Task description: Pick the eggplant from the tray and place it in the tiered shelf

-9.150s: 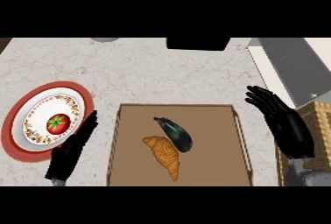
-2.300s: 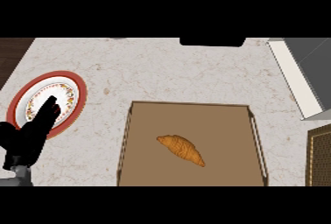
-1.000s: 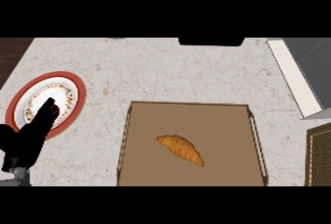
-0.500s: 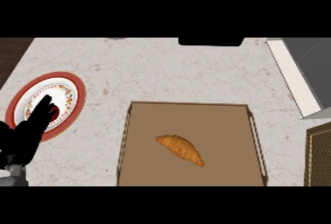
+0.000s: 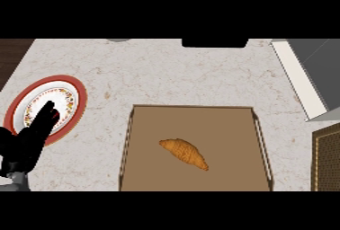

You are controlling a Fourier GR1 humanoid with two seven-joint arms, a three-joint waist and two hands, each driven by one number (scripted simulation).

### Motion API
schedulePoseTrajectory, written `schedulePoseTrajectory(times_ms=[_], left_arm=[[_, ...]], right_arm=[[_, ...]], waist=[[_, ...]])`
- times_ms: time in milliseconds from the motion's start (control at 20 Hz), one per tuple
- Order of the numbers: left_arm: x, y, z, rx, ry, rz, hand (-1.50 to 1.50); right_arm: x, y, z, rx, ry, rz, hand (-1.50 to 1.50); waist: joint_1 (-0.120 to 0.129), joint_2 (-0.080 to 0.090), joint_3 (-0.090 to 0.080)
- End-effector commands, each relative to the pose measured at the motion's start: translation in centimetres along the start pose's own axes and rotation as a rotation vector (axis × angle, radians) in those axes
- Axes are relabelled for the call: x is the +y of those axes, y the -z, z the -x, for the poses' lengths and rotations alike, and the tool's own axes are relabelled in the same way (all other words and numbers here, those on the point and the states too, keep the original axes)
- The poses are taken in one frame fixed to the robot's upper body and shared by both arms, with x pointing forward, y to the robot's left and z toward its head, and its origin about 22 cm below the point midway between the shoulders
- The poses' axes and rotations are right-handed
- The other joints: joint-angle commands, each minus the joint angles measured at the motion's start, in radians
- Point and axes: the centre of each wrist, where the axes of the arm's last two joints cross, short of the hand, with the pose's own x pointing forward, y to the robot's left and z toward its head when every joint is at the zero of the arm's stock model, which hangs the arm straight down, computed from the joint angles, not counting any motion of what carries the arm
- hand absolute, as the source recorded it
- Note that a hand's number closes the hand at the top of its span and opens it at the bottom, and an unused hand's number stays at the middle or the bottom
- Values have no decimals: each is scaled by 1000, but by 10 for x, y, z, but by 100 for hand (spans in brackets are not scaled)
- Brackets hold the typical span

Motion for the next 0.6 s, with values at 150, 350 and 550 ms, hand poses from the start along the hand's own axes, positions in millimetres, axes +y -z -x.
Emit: schedulePoseTrajectory(times_ms=[150,350,550], left_arm=[[8,-5,2,-3,6,-33,0],[11,-15,13,39,0,-42,0],[10,-9,0,35,9,-51,0]], right_arm=[[-37,1,-14,82,304,73,-150],[-68,-32,-27,42,389,94,-150],[-96,-61,-27,91,357,143,-150]], waist=[[-17,-8,-1],[-37,-22,-2],[-55,-28,-2]])
